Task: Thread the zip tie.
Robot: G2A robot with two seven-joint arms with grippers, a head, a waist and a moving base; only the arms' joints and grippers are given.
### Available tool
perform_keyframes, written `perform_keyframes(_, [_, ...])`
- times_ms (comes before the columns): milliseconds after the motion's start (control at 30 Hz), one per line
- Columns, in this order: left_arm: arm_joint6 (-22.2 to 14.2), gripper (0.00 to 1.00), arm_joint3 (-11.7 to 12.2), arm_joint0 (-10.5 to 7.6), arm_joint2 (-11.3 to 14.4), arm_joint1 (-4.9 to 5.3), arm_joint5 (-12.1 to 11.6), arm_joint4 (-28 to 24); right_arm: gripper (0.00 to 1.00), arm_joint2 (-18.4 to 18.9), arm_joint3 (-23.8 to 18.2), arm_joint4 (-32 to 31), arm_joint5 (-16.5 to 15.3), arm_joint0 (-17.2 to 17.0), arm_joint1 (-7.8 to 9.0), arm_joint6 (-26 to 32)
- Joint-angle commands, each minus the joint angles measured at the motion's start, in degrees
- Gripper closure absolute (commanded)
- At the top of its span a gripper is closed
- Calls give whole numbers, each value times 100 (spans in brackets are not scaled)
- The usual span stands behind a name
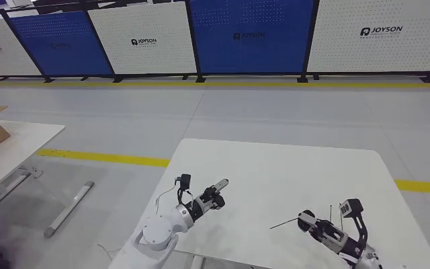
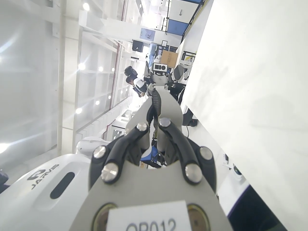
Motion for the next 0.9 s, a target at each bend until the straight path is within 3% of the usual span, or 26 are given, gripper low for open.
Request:
perform_keyframes(0, [127,0,29,-9,-4,-5,-54,13,100,11,-17,135,-63,-2,-25,-257])
perform_keyframes(167, [252,0,99,-39,81,-19,-398,32,100,-189,44,535,-563,-54,-157,-1069])
perform_keyframes(300, [296,0,65,-179,377,-51,-610,222,100,-545,48,339,-563,47,-311,-1705])
perform_keyframes(400, [286,0,76,-451,674,-97,-431,187,100,-697,8,78,-563,102,-422,-2125])
perform_keyframes(500, [295,0,238,-791,987,-151,-205,199,100,-750,-21,-103,-563,100,-469,-2295])
perform_keyframes(867, [289,0,264,-829,1021,-157,-166,205,100,-750,-21,-103,-563,100,-469,-2295])
